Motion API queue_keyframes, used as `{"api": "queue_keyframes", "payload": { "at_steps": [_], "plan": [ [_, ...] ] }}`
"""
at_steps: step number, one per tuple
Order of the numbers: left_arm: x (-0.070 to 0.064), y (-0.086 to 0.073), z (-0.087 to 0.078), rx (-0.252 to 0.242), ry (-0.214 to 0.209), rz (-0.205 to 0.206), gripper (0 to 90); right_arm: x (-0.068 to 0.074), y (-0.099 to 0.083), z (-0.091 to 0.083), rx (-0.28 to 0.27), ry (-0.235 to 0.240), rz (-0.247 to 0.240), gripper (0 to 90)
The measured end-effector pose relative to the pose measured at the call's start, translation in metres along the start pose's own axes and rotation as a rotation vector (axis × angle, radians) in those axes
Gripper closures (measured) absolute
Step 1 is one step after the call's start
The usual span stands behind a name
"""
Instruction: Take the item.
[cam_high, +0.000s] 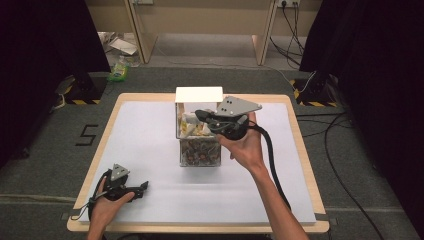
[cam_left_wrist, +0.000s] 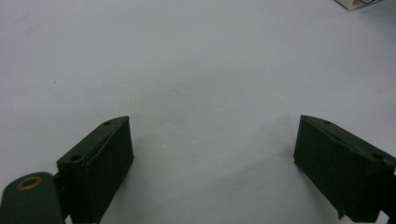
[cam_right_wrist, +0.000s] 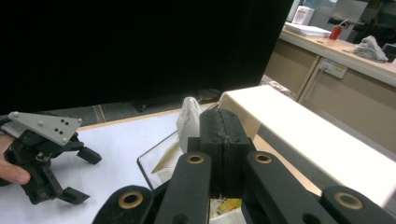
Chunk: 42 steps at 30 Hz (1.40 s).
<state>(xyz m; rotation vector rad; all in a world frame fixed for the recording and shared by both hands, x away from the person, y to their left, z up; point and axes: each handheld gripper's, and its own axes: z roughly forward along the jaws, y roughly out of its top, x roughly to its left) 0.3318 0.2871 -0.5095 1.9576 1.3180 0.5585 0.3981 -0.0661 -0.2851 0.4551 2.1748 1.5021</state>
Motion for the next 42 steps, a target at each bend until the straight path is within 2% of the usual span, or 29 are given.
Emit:
{"api": "queue_keyframes", "payload": {
  "at_steps": [10, 13, 25, 33, 42],
  "plan": [
    [0.0, 0.0, 0.0, 0.0, 0.0, 0.0, 10.8, -0.01, 0.01, -0.018, -0.027, -0.042, 0.004, 90.0],
    [0.0, 0.0, 0.0, 0.0, 0.0, 0.0, 10.8, -0.015, 0.012, -0.028, -0.029, -0.071, -0.002, 90.0],
    [0.0, 0.0, 0.0, 0.0, 0.001, 0.0, 10.8, -0.036, 0.016, -0.07, -0.085, -0.134, 0.047, 90.0],
    [0.0, 0.0, 0.0, -0.001, 0.003, 0.0, 10.8, -0.054, 0.008, -0.095, -0.093, -0.201, 0.071, 90.0],
    [0.0, 0.0, 0.0, -0.001, 0.002, 0.0, 10.8, -0.073, -0.016, -0.102, -0.053, -0.267, 0.109, 90.0]
  ]
}}
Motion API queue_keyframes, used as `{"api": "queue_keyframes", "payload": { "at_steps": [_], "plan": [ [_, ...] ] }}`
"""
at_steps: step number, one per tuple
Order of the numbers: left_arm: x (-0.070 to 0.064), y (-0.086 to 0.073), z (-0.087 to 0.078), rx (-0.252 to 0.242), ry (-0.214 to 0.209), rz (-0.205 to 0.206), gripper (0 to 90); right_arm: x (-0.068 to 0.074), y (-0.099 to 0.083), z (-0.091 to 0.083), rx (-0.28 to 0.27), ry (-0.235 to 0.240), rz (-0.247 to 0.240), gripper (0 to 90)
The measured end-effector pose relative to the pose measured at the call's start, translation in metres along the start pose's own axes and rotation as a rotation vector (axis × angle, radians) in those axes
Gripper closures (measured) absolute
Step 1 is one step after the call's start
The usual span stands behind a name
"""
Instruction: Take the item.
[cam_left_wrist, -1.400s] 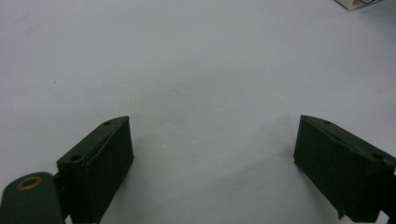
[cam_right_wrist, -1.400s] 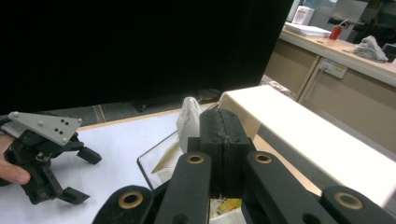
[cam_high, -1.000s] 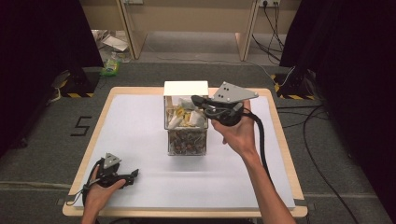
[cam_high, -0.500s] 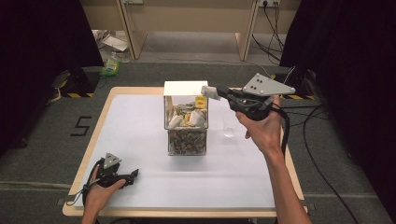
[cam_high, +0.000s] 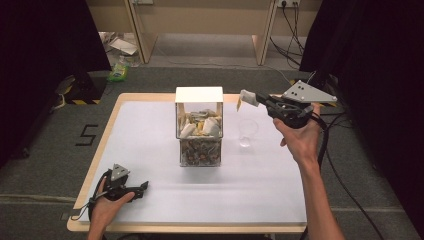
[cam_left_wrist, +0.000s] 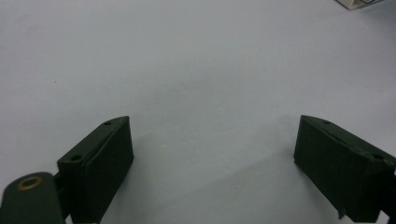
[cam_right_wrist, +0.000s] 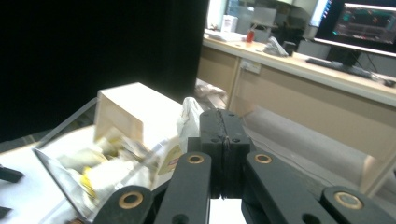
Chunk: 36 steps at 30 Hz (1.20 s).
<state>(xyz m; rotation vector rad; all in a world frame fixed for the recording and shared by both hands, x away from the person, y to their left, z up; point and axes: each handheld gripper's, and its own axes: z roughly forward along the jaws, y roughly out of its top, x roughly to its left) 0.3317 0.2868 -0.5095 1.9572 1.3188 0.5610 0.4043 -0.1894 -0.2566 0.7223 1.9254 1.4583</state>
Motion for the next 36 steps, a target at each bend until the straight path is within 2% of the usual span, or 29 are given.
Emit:
{"api": "queue_keyframes", "payload": {
  "at_steps": [6, 15, 29, 36],
  "plan": [
    [0.0, 0.0, 0.0, 0.0, 0.003, 0.002, 10.8, -0.014, -0.02, 0.001, 0.012, -0.034, 0.022, 90.0],
    [0.0, 0.0, 0.0, 0.001, 0.006, 0.003, 10.8, -0.028, -0.059, 0.008, 0.036, -0.061, 0.096, 90.0],
    [0.0, 0.0, 0.0, 0.002, 0.006, 0.003, 10.8, -0.035, -0.094, 0.011, 0.059, -0.082, 0.143, 90.0],
    [0.0, 0.0, 0.0, 0.002, 0.005, 0.002, 10.7, -0.038, -0.103, 0.015, 0.065, -0.092, 0.151, 90.0]
  ]
}}
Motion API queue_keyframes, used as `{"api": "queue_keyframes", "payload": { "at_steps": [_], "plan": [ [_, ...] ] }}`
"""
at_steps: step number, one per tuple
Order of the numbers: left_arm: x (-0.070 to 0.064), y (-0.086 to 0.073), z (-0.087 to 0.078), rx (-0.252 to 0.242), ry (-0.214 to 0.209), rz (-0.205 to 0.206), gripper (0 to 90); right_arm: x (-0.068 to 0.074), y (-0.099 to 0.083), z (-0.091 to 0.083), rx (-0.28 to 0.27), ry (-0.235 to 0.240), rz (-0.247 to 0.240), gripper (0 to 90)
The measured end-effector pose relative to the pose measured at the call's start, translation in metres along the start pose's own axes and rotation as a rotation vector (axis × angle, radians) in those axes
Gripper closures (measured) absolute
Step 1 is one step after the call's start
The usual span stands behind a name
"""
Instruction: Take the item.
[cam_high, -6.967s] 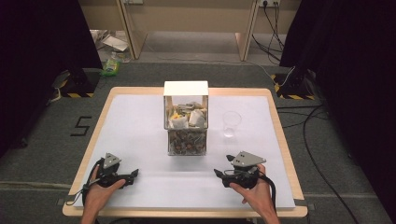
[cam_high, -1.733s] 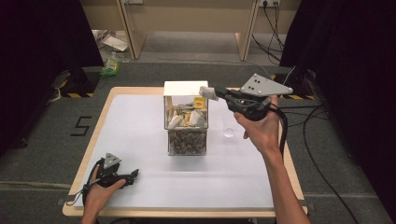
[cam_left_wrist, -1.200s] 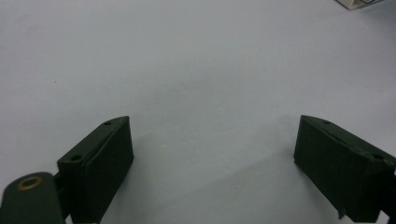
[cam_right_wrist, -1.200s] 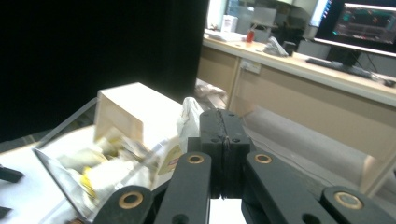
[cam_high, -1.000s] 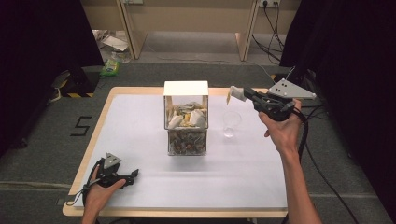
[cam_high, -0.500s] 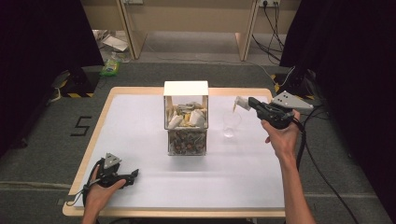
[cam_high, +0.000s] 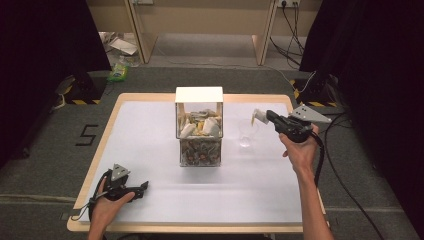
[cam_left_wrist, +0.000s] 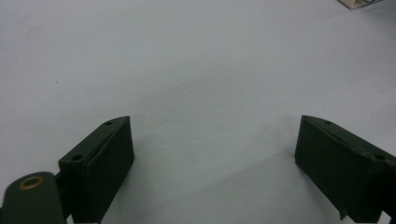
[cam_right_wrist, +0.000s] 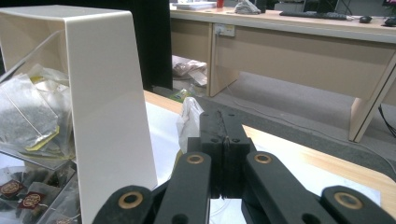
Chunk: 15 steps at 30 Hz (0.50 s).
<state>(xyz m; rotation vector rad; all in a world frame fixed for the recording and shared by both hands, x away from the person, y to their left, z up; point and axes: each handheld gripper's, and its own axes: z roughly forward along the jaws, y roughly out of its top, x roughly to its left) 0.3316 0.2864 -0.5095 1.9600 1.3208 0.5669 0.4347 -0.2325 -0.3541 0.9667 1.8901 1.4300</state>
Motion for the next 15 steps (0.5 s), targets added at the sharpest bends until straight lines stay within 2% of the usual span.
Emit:
{"api": "queue_keyframes", "payload": {
  "at_steps": [9, 15],
  "plan": [
    [0.0, 0.0, 0.0, 0.0, 0.001, 0.001, 10.8, -0.001, -0.008, 0.008, 0.002, 0.001, 0.017, 90.0],
    [0.0, 0.0, 0.0, 0.0, -0.001, 0.0, 10.7, 0.002, -0.01, 0.015, 0.013, 0.0, 0.01, 90.0]
  ]
}}
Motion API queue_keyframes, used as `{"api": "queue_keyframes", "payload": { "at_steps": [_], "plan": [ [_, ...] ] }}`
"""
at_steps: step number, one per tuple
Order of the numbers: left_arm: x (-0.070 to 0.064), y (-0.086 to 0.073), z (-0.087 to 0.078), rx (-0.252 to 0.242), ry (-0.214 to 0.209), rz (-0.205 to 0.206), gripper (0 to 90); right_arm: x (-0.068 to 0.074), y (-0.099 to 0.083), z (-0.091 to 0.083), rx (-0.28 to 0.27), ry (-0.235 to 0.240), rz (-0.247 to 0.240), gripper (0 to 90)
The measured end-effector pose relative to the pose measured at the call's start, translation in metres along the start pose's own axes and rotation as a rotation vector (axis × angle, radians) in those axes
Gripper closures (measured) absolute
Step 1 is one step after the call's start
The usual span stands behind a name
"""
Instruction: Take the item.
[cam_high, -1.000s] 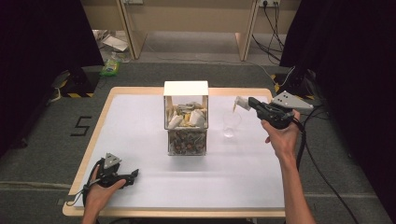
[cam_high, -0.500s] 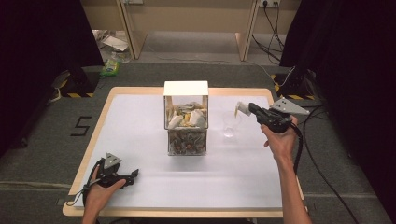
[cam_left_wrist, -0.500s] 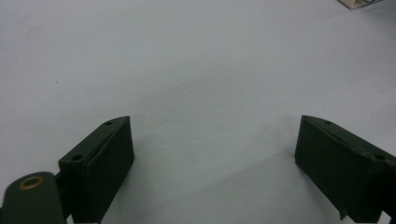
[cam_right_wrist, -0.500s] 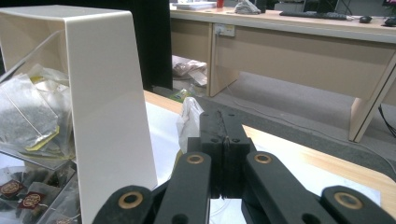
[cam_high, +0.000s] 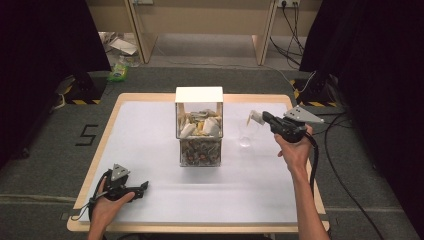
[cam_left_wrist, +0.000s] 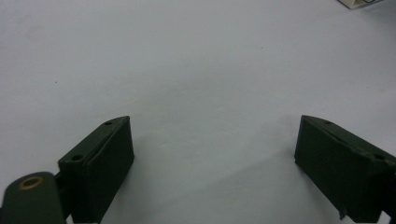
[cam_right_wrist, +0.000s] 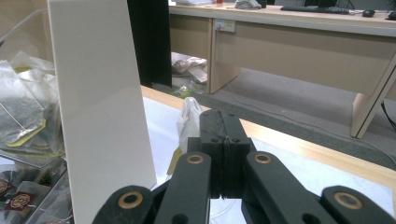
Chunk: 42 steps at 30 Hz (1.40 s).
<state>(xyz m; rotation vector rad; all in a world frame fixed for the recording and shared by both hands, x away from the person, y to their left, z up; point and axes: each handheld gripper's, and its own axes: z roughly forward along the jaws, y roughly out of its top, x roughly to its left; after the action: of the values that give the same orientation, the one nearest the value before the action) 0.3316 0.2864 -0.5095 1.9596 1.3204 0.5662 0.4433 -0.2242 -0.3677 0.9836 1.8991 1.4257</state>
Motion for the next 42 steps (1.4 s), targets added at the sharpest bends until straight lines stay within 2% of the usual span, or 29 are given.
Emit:
{"api": "queue_keyframes", "payload": {
  "at_steps": [4, 7, 11, 18, 24, 35, 42],
  "plan": [
    [0.0, 0.0, 0.0, 0.0, 0.0, 0.001, 10.8, 0.0, -0.003, 0.004, 0.008, -0.005, 0.008, 90.0],
    [0.0, 0.0, 0.0, 0.0, 0.0, 0.0, 10.7, 0.001, -0.004, 0.008, 0.017, -0.01, -0.009, 90.0],
    [0.0, 0.0, 0.0, -0.002, -0.002, -0.001, 10.8, 0.004, -0.005, 0.013, 0.021, -0.008, -0.005, 90.0],
    [0.001, 0.0, 0.0, 0.0, -0.005, 0.0, 10.9, 0.006, -0.011, 0.028, 0.063, -0.022, -0.012, 90.0],
    [0.0, 0.0, 0.0, -0.001, -0.005, -0.002, 10.9, 0.003, -0.015, 0.033, 0.096, -0.04, -0.018, 90.0],
    [0.0, 0.0, 0.0, -0.001, -0.005, -0.002, 10.8, 0.007, -0.019, 0.041, 0.145, -0.045, -0.049, 90.0],
    [0.0, 0.0, 0.0, -0.002, -0.005, -0.002, 10.9, 0.009, -0.024, 0.049, 0.174, -0.045, -0.045, 90.0]
  ]
}}
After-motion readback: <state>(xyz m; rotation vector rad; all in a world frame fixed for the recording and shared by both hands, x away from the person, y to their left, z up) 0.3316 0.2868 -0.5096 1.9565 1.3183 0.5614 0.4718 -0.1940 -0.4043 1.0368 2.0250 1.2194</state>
